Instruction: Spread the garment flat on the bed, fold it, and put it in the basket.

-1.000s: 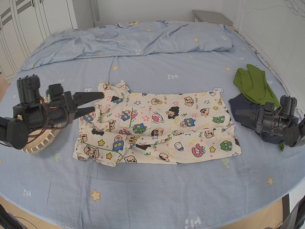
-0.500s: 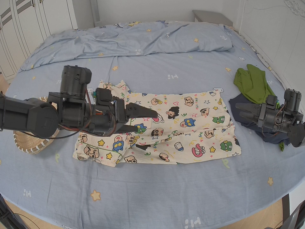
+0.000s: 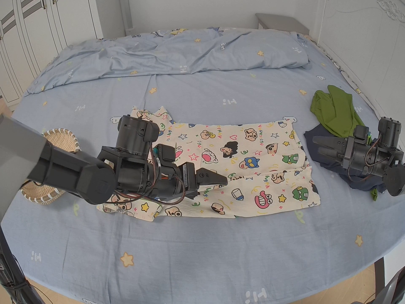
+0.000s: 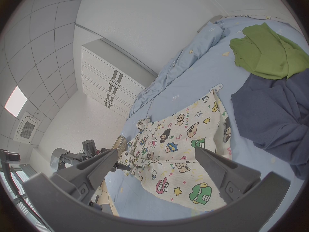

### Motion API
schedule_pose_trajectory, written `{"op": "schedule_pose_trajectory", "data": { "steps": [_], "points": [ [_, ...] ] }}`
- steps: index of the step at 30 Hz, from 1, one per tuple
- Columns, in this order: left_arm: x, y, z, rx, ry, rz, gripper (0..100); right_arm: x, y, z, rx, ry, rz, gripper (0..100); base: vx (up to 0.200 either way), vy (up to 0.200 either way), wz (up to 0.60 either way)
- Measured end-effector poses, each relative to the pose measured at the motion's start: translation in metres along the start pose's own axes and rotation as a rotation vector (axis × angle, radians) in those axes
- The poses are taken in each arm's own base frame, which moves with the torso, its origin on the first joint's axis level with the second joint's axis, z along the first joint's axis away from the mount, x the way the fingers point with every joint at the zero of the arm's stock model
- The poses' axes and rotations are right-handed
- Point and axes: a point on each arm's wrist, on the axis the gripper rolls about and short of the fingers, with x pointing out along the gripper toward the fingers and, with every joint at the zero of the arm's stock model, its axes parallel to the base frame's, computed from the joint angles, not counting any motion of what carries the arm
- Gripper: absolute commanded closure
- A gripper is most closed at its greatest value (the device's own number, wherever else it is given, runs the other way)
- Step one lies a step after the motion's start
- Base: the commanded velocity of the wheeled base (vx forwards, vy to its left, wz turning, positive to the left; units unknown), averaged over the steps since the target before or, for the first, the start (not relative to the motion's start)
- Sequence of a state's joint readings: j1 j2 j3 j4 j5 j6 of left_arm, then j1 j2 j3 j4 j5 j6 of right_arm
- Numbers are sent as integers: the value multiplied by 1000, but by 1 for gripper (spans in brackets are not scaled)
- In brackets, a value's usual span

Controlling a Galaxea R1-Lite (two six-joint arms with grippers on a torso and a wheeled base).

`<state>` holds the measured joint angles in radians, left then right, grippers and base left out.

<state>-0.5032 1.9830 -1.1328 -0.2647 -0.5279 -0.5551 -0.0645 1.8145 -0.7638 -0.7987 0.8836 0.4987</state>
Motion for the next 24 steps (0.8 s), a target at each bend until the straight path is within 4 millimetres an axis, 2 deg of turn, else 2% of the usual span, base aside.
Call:
{"op": "schedule_pose_trajectory", "data": {
  "steps": [7,14,24],
  "points": [
    [10,14,2,-15,-5,22,0,0,0,0,-1,0,1,0,0,0,0],
    [5,29,14,-36,-39,46,0,0,0,0,0,0,0,0,0,0,0],
    [9,35,16,-47,-38,55,0,1,0,0,1,1,1,0,0,0,0]
  ]
}}
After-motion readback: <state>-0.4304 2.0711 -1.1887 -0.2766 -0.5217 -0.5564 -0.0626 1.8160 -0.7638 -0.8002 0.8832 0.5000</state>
